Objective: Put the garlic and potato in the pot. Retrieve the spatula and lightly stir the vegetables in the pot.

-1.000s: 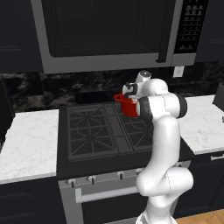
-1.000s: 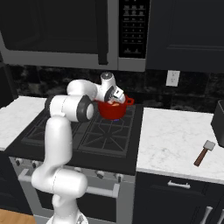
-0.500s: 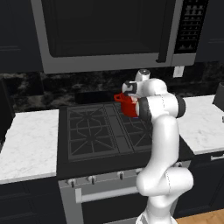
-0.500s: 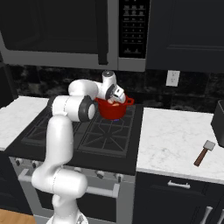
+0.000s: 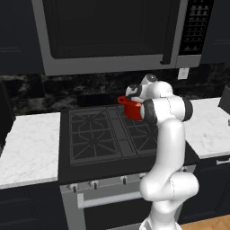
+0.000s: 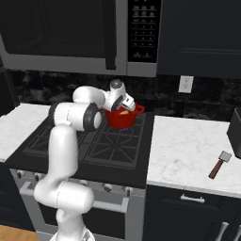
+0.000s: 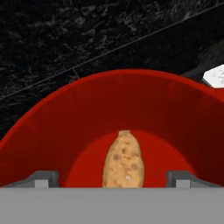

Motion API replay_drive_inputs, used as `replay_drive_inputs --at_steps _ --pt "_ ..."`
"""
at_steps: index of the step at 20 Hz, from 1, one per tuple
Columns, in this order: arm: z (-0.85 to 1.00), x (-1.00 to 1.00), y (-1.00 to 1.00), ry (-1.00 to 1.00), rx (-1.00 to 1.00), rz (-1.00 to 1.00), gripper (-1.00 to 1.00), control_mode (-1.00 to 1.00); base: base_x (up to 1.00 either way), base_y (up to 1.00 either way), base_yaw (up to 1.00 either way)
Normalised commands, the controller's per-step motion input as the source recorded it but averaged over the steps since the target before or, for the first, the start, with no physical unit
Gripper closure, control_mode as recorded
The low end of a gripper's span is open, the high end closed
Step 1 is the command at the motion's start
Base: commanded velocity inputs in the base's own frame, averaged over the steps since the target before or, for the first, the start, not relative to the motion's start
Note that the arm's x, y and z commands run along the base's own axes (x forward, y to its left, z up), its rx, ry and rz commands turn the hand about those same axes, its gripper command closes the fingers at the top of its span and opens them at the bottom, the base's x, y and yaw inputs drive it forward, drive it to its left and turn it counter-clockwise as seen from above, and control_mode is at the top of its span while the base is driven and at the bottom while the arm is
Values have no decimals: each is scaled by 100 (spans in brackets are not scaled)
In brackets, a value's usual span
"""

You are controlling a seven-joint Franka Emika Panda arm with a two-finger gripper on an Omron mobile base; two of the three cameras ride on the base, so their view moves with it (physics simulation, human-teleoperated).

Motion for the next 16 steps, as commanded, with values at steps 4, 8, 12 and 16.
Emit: replay_drive_inputs --at_steps 4,8,12,16 --pt "-1 -24 0 -32 0 -2 -100 -100 0 0 0" --pt "37 -59 -5 -16 0 0 -100 -100 0 0 0" --pt "76 -47 -15 -12 0 0 -100 -100 0 0 0" --pt "68 -70 -28 -13 0 0 -100 -100 0 0 0"
